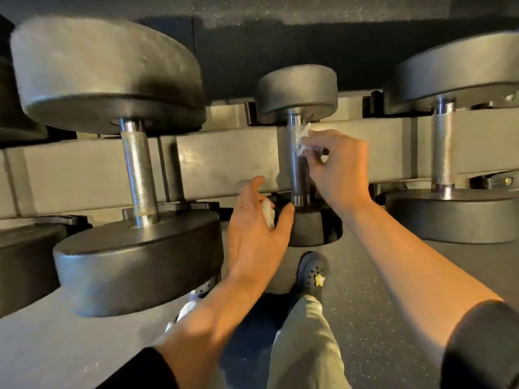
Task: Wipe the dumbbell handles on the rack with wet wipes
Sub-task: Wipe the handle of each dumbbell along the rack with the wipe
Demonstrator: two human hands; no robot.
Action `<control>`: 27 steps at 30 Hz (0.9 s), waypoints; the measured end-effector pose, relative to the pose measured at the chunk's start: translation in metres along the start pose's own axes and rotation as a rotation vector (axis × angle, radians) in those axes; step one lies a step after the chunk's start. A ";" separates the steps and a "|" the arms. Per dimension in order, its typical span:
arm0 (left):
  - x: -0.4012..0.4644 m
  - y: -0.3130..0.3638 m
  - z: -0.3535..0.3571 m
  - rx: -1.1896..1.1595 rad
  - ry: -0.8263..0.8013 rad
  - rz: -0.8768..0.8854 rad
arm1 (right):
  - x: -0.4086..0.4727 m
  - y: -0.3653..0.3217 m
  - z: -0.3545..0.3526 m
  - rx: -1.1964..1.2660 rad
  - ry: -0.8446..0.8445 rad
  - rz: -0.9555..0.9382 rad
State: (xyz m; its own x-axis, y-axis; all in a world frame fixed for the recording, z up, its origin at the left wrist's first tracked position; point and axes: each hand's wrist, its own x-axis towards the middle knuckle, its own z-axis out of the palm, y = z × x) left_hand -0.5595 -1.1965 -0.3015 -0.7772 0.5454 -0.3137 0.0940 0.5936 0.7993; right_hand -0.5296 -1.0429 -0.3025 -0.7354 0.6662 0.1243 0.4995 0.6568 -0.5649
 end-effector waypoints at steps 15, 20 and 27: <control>0.012 0.048 0.070 0.054 0.427 -0.141 | -0.028 0.039 -0.028 0.230 -0.364 0.085; 0.013 0.049 0.076 0.186 0.472 -0.177 | -0.004 0.064 -0.030 0.297 -0.187 0.080; 0.014 0.044 0.079 0.214 0.504 -0.170 | 0.034 0.064 0.004 0.286 -0.178 0.016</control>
State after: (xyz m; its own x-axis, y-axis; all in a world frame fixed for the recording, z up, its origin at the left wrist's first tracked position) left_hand -0.5168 -1.1156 -0.3110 -0.9882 0.1130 -0.1036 0.0246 0.7836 0.6208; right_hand -0.5245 -0.9798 -0.3381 -0.8094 0.5870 -0.0168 0.3818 0.5044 -0.7745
